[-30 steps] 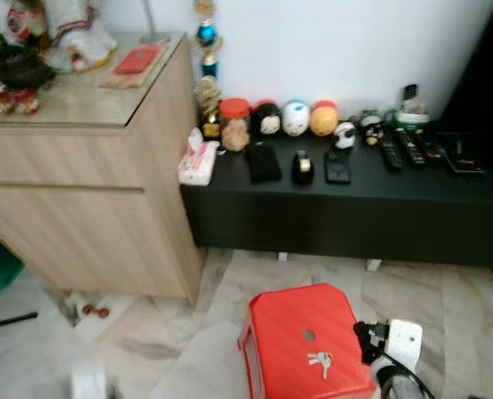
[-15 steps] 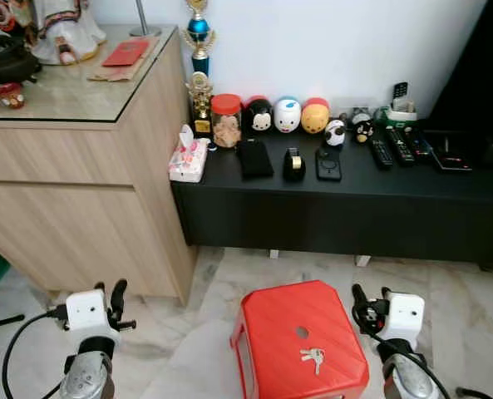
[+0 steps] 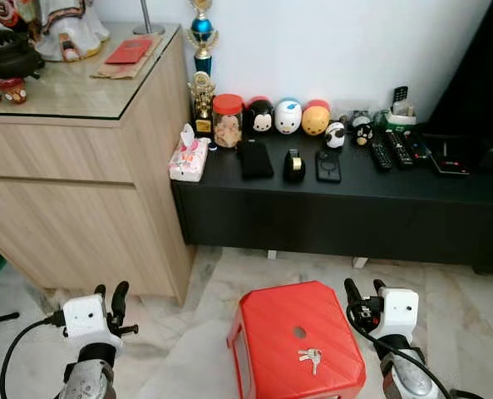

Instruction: Hang keys on a hook

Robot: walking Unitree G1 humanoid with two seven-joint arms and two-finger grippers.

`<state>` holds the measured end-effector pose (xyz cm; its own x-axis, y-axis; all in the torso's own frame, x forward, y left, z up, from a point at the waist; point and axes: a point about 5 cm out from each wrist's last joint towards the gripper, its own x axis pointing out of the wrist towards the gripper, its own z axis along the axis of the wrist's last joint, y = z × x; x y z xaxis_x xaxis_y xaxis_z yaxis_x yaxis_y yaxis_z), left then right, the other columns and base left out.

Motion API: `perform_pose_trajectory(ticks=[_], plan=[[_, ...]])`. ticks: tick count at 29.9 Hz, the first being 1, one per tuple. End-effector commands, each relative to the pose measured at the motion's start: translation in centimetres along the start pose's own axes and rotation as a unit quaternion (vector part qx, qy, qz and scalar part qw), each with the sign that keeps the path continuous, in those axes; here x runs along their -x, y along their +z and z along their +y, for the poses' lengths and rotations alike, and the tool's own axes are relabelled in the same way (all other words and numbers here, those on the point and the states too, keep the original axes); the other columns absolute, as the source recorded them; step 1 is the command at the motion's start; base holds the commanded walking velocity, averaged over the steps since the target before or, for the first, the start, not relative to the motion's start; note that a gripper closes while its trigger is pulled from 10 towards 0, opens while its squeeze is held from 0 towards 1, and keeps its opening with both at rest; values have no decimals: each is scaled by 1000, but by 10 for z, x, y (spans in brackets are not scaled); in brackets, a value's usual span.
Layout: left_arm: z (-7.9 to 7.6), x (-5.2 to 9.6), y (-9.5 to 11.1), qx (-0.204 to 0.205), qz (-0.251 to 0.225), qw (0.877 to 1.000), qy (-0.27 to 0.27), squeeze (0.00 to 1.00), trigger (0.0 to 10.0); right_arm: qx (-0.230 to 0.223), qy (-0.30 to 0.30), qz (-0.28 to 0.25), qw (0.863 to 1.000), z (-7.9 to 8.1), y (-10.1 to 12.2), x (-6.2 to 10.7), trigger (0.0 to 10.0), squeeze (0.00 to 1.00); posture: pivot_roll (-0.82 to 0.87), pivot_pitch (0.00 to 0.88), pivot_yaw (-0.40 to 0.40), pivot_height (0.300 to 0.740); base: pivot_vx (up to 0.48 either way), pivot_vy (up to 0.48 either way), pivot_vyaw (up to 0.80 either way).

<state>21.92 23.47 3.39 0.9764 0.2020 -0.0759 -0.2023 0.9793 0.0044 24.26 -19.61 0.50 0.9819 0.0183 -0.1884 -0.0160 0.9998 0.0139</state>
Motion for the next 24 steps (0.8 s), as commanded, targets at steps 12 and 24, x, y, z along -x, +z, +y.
perform_pose_trajectory(ticks=[12,24], plan=[[-3,-10,3,-5,14,1000,-22,0,10000,11,-5,-7,1000,3,11,-4,10000,0,-128,0,-5,740,0,0,0],[-3,-16,7,-19,17,999,-38,0,10000,10,9,-5,1000,12,12,-6,10000,0,-123,0,8,664,0,0,0]])
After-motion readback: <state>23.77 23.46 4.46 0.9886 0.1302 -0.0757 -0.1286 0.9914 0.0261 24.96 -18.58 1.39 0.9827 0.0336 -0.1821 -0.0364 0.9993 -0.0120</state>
